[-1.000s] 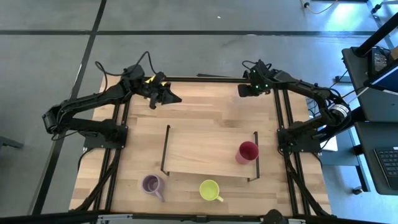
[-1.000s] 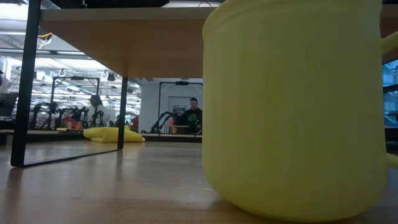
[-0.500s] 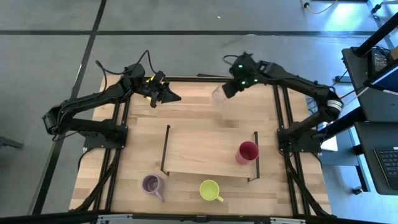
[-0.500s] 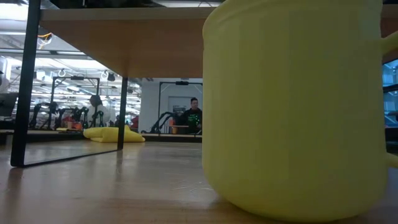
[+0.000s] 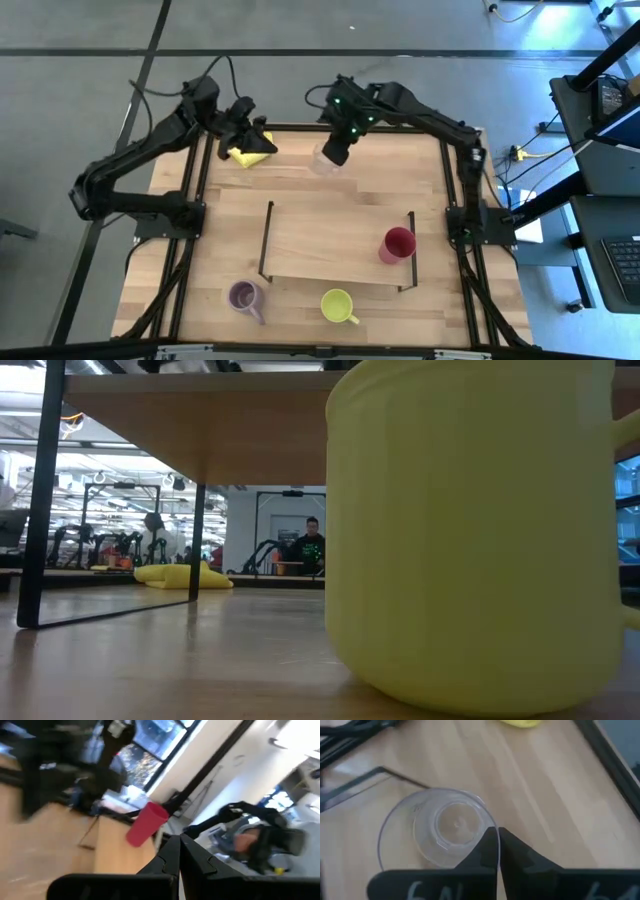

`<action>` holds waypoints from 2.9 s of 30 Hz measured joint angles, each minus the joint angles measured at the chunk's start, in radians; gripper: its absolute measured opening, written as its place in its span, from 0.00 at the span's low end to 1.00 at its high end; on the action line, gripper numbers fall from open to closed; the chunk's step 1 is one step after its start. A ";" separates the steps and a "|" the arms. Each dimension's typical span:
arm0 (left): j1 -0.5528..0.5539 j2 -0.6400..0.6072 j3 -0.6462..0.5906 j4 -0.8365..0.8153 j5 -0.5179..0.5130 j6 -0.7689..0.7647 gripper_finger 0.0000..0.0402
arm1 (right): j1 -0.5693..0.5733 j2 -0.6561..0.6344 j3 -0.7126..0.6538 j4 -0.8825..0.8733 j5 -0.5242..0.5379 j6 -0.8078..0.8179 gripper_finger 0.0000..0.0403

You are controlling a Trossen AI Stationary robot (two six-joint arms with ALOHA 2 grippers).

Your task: Stack small to large cups/mugs on shelf

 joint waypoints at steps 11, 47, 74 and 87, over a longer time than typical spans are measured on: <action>0.011 -0.002 0.082 -0.403 0.023 0.297 0.00 | 0.133 0.090 0.036 -0.054 -0.118 -0.040 0.02; -0.243 0.021 0.085 -0.472 -0.047 0.374 0.00 | 0.368 0.132 0.067 0.021 -0.144 -0.069 0.22; -0.474 0.085 0.085 -0.455 -0.201 0.373 0.13 | 0.253 0.093 0.099 0.136 -0.071 0.070 0.42; -0.589 0.238 0.083 -0.452 -0.521 0.129 0.28 | 0.109 -0.081 0.098 0.137 0.184 0.067 0.55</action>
